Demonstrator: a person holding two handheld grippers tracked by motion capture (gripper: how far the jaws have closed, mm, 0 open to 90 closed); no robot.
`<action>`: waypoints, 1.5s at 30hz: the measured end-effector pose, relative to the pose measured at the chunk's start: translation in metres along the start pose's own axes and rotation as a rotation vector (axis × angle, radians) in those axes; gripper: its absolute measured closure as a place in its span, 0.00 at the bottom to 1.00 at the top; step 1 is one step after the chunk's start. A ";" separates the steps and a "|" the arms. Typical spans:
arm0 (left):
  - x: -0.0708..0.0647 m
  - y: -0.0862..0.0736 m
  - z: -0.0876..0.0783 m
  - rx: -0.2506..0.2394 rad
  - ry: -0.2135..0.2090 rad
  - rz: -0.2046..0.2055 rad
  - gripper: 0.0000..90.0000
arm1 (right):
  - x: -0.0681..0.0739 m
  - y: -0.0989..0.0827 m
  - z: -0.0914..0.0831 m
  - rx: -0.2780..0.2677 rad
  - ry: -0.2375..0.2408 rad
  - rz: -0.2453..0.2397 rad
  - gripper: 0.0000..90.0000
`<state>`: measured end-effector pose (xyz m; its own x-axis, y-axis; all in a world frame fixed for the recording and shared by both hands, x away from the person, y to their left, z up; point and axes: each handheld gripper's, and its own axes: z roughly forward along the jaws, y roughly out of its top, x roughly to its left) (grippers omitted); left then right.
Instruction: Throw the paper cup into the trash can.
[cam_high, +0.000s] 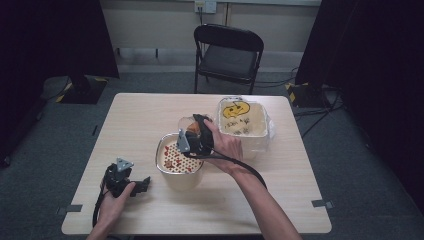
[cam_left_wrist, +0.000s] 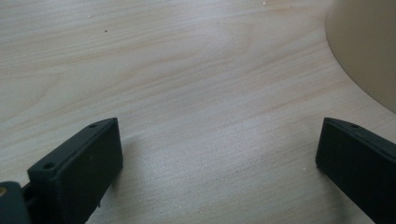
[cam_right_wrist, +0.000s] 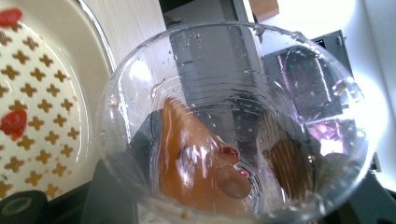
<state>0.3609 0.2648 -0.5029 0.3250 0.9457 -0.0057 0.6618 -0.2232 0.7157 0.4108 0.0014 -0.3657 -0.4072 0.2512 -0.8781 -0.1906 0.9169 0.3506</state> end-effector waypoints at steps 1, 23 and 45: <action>0.000 0.000 0.000 0.000 0.000 0.000 0.00 | 0.001 0.000 0.001 0.009 -0.006 -0.016 0.49; 0.000 0.000 0.000 0.000 0.000 0.000 0.00 | 0.021 0.004 0.003 0.103 -0.183 -0.427 0.50; 0.000 0.000 0.000 0.000 0.003 0.006 0.00 | 0.035 0.005 -0.007 0.111 -0.323 -0.862 0.52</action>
<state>0.3609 0.2652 -0.5027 0.3269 0.9451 0.0006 0.6602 -0.2289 0.7153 0.3897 0.0131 -0.3924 0.1074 -0.4723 -0.8749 -0.2189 0.8472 -0.4842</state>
